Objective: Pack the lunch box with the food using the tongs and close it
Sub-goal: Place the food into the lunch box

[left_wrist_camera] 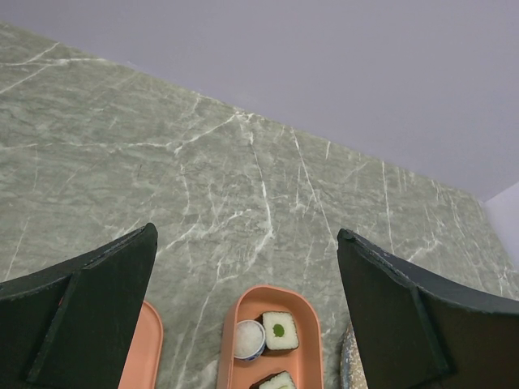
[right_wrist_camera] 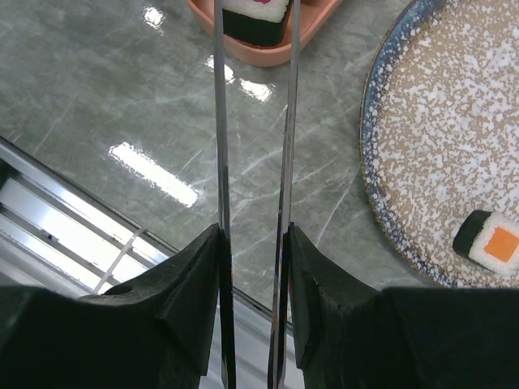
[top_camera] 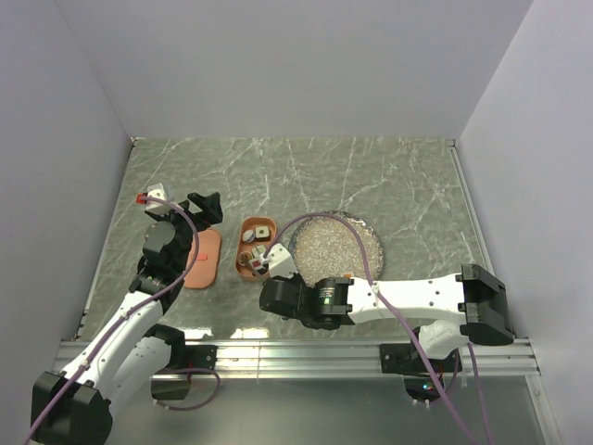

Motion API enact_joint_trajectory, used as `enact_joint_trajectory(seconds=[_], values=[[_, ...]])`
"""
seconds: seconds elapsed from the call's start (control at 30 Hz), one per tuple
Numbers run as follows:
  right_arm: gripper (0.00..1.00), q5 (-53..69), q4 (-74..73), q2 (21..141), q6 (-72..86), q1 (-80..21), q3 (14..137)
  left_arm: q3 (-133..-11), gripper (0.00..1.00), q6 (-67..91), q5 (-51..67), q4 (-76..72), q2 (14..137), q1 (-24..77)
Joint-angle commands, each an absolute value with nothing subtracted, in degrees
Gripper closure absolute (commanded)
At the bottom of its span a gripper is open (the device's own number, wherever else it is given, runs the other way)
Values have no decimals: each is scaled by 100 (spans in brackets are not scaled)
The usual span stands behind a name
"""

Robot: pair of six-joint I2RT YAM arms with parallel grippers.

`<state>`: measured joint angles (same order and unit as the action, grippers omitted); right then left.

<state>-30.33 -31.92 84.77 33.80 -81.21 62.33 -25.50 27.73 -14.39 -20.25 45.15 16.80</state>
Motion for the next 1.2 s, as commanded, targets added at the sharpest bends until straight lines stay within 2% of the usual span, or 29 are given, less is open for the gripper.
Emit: enact_joint_trajectory(seconds=[0.0, 0.47, 0.7, 1.17], values=[[71, -3155, -2865, 8499, 3410, -8060, 6223, -2531, 0, 2795, -1354, -2241, 4430, 1661], [70, -3059, -2856, 8561, 3515, -7998, 6082, -2522, 1, 2795, -1301, -2259, 4412, 1652], [56, -3138, -2935, 8534, 3560, -7998, 6108, -2522, 1, 2795, -1301, -2268, 4430, 1652], [47, -3366, -3015, 8323, 3577, -8024, 6161, -2523, 1, 2795, -1292, -2285, 4456, 1652]])
